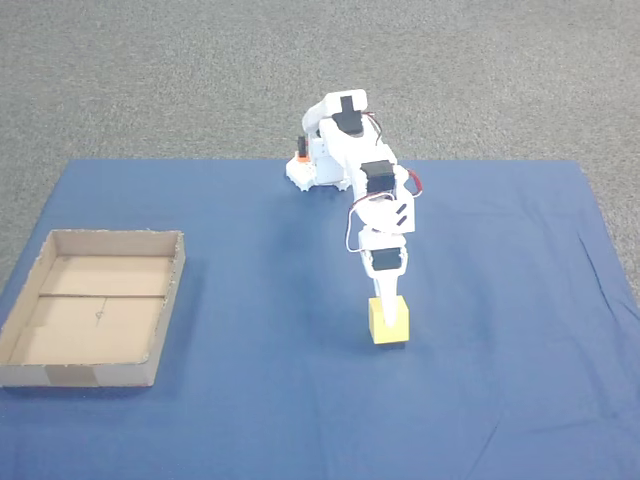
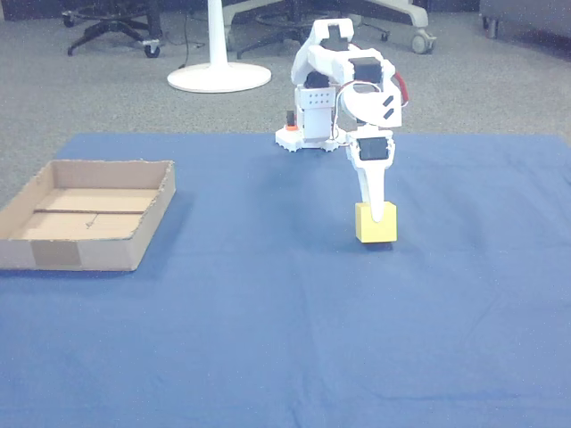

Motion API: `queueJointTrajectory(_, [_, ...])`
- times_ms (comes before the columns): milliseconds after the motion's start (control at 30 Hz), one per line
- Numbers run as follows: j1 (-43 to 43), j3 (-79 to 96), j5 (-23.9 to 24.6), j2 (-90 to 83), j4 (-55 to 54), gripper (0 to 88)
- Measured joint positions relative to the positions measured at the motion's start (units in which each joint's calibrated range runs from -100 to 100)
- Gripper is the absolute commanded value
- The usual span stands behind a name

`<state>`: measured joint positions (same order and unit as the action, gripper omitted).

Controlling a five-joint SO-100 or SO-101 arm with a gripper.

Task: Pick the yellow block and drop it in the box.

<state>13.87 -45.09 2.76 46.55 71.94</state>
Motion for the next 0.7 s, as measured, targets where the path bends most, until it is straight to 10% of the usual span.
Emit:
queueJointTrajectory(433, [-0.2,7.3,-1.5,-8.0,-0.3,16.9])
queueJointTrajectory(700, [-13.1,16.9,-6.7,-56.4,1.5,16.7])
